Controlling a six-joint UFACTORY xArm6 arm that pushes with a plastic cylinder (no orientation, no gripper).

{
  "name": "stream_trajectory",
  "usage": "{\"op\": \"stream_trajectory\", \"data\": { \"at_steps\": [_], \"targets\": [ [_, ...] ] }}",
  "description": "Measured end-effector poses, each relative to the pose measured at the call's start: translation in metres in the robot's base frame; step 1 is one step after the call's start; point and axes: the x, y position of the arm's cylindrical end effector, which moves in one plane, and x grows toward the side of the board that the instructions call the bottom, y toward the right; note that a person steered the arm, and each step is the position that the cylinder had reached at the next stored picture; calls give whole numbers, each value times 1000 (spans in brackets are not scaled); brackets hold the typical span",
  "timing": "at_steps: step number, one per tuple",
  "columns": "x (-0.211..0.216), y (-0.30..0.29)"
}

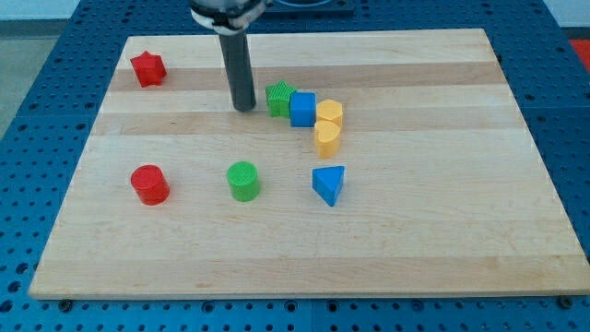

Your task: Place the red star to the bottom left of the green star

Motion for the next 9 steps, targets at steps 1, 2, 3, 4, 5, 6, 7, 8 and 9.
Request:
{"op": "stream_trajectory", "data": {
  "at_steps": [1,2,3,4,5,6,7,8,9],
  "targets": [
    [-66,-24],
    [-108,-70],
    [-129,-138],
    [-134,-204],
    [-130,-205],
    [-115,-199],
    [-87,-188],
    [-49,-181],
    [-17,-149]
  ]
}}
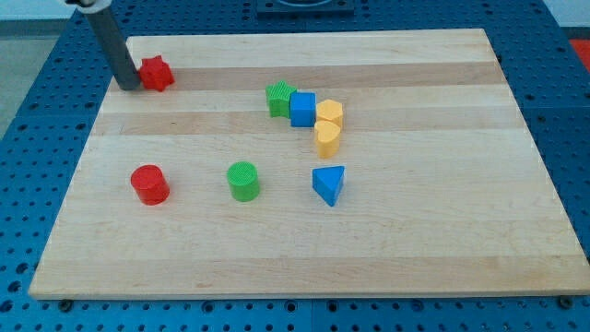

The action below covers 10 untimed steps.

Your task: Place the red star to the bottom left of the green star

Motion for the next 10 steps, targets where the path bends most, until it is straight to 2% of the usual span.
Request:
{"op": "stream_trajectory", "data": {
  "at_steps": [1,2,4,5,6,7,9,10],
  "targets": [
    [11,54],
    [25,68],
    [45,25],
    [13,0],
    [-65,-9],
    [-104,1],
    [-87,14],
    [-46,36]
  ]
}}
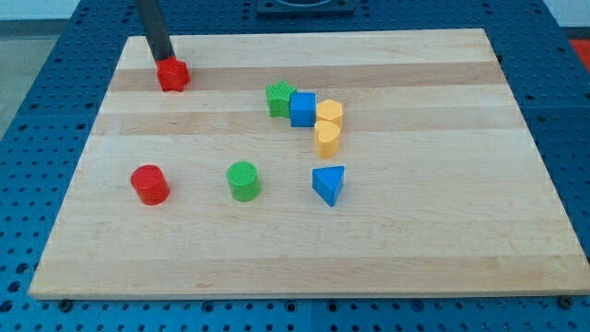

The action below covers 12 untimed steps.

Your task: Place the red star to the bottom left of the green star

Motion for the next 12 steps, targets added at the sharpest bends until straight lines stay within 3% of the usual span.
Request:
{"op": "stream_trajectory", "data": {
  "at_steps": [2,3,4,5,8,12],
  "targets": [
    [101,47],
    [110,68],
    [94,63],
    [104,45],
    [162,40],
    [206,51]
  ]
}}
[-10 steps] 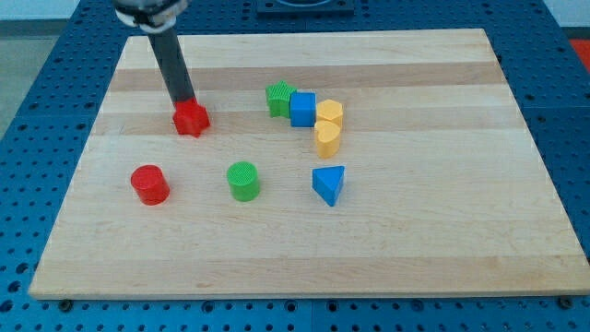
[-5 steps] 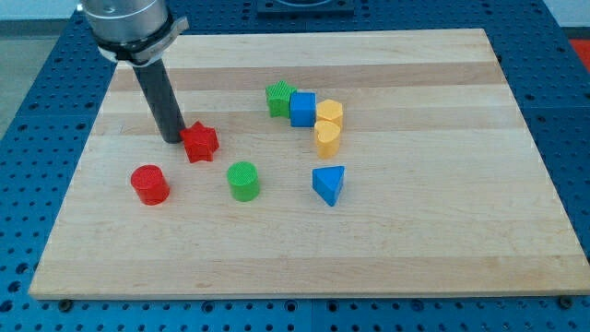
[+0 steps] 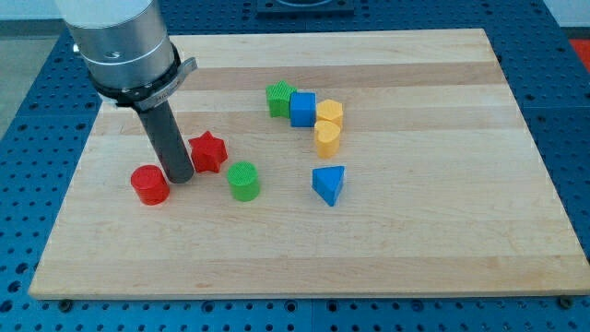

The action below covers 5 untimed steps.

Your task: Place the red star to the bottom left of the green star

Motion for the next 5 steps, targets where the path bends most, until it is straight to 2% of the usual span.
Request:
{"op": "stream_trajectory", "data": {
  "at_steps": [1,3,4,5],
  "targets": [
    [-11,24],
    [-64,87],
    [-61,86],
    [-51,60]
  ]
}}
